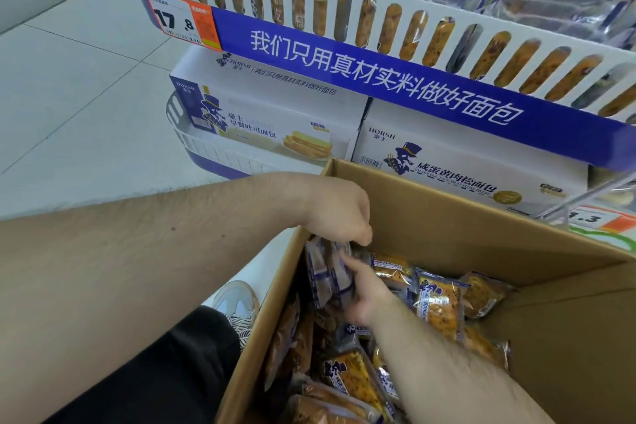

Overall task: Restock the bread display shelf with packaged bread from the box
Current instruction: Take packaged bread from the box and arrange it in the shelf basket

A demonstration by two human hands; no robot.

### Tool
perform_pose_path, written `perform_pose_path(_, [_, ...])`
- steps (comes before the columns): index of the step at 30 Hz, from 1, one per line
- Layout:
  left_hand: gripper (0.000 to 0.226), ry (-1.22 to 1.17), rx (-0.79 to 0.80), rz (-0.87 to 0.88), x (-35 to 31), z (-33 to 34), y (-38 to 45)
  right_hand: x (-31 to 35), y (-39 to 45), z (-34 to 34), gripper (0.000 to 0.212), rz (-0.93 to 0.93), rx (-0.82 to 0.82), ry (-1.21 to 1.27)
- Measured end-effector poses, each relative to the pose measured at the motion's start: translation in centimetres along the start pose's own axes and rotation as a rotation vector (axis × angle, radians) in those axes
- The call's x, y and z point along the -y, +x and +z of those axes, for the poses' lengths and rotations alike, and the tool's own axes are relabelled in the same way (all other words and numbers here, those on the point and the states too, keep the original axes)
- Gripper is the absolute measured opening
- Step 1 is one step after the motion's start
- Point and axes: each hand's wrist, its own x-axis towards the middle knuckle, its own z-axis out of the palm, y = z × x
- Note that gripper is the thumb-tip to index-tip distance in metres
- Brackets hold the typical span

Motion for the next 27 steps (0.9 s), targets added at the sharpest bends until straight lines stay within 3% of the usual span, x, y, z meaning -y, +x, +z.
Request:
perform_pose_path(2, [0.028,0.058,0.011,0.059,-0.4,0.1,-0.4,-0.5,-1.6,-1.3,0.046,-0.021,0.006,0.011])
perform_pose_path(6, [0.092,0.342,0.174,0.155,-0.9,0.2,-1.0,0.0,-6.2,-3.4,0.048,-0.056,0.046,-0.030])
perform_pose_path(8, [0.105,0.446,0.174,0.239,-1.5,0.4,-1.1,0.9,-9.2,-4.1,0.046,-0.058,0.067,-0.093])
perform_pose_path(10, [0.106,0.462,0.098,0.365,-2.5,1.1,-0.9,1.8,-12.3,-4.2,0.042,-0.067,0.095,-0.188])
perform_pose_path(14, [0.083,0.323,-0.144,0.632,-4.2,2.4,-0.7,3.8,-16.4,-4.6,0.041,-0.151,0.128,-0.292])
perform_pose_path(18, [0.047,-0.057,-0.309,0.652,-4.7,2.3,-1.3,6.1,-20.6,-5.1,0.058,-0.159,0.173,-0.362])
perform_pose_path(21, [0.027,-0.532,-0.245,0.496,-4.3,2.1,-1.5,7.2,-23.3,-5.7,0.088,-0.260,0.133,-0.422])
perform_pose_path(23, [0.034,-0.849,-0.186,0.394,-4.4,2.5,-1.6,7.2,-24.2,-5.5,0.084,-0.366,0.041,-0.439])
perform_pose_path(27, [0.034,-1.243,-0.171,0.305,-5.7,3.0,-1.7,5.8,-24.7,-3.6,0.066,-0.557,-0.034,-0.561])
